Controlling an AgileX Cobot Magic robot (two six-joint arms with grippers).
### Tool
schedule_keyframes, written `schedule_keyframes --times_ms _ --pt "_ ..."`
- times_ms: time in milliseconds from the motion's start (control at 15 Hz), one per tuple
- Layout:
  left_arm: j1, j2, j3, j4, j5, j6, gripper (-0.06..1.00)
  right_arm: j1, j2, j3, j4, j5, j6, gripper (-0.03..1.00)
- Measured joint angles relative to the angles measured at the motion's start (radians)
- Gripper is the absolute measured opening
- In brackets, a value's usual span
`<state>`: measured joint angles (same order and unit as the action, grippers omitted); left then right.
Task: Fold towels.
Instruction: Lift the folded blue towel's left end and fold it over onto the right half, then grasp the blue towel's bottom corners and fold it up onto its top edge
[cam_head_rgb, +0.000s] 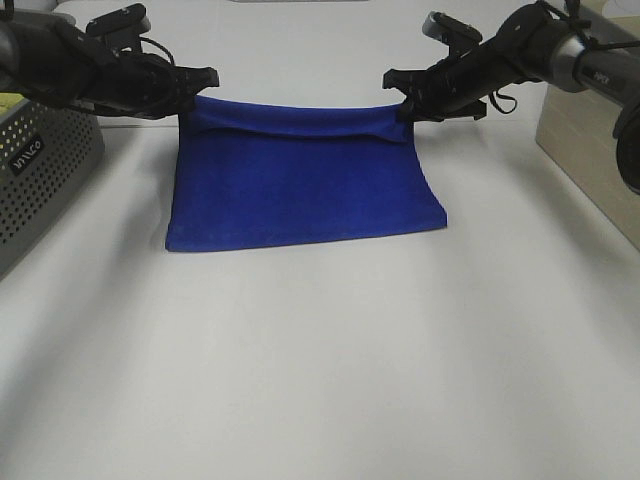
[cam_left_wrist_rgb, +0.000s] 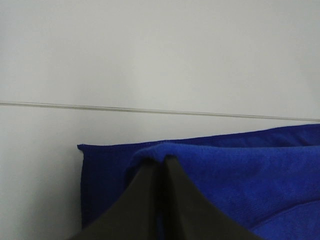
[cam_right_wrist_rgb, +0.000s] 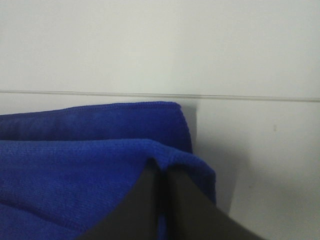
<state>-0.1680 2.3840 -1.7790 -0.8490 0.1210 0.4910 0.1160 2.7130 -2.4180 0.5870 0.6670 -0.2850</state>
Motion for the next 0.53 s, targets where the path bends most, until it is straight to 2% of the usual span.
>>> schedule_keyframes --times_ms 67,133,200,267,333,400,533 --pt "-0.001 0.002 0.000 0.000 -0.006 0.000 0.08 0.000 0.004 0.000 0.005 -0.004 -0.001 0.07" --pt "-0.001 0.002 0.000 0.000 -0.006 0.000 0.19 0.000 0.004 0.000 0.007 -0.006 -0.010 0.16" --pt "-0.001 0.002 0.000 0.000 -0.010 0.000 0.36 0.000 0.004 0.000 0.008 -0.006 -0.019 0.30" --pt "-0.001 0.002 0.000 0.011 -0.007 0.000 0.67 0.000 0.003 0.000 0.011 0.010 -0.023 0.60" --pt "0.001 -0.004 0.000 0.035 0.010 0.000 0.73 0.000 -0.007 0.000 -0.001 0.036 -0.023 0.68" --pt "0.001 -0.013 0.000 0.072 0.048 0.000 0.75 0.000 -0.030 0.000 -0.024 0.069 -0.023 0.72" --pt "0.012 -0.033 0.000 0.149 0.183 -0.022 0.77 0.000 -0.095 0.000 -0.085 0.193 0.006 0.75"
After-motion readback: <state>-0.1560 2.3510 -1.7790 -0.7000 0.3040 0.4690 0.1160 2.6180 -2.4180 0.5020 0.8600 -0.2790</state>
